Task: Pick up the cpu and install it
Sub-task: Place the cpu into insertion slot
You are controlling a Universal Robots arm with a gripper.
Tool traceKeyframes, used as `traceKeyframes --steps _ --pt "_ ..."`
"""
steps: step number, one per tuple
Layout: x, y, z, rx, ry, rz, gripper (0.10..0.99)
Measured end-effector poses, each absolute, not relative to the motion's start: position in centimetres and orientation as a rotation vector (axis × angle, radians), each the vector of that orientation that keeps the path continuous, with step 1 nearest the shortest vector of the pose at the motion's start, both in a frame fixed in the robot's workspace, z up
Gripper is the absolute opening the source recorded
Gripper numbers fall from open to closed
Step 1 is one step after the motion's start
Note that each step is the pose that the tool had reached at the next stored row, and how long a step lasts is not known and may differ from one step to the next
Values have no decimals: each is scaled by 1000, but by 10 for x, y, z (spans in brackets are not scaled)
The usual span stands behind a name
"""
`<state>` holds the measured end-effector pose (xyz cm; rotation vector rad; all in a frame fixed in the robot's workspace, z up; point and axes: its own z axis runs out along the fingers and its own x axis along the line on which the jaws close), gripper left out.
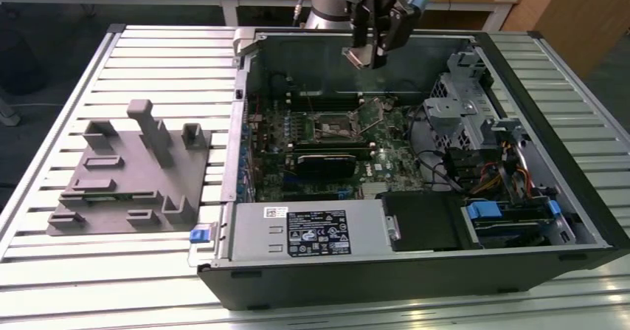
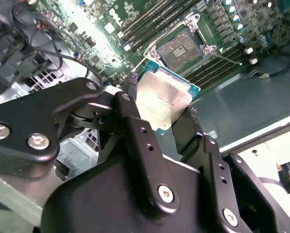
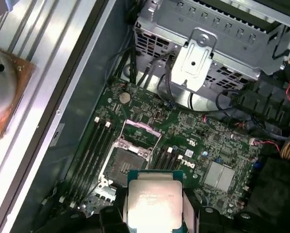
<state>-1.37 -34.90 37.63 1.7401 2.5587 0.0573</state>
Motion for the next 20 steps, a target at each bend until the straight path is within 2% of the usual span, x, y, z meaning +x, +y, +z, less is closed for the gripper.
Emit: traceKeyframes --steps 20 --pt "-14 -348 370 2081 2282 44 537"
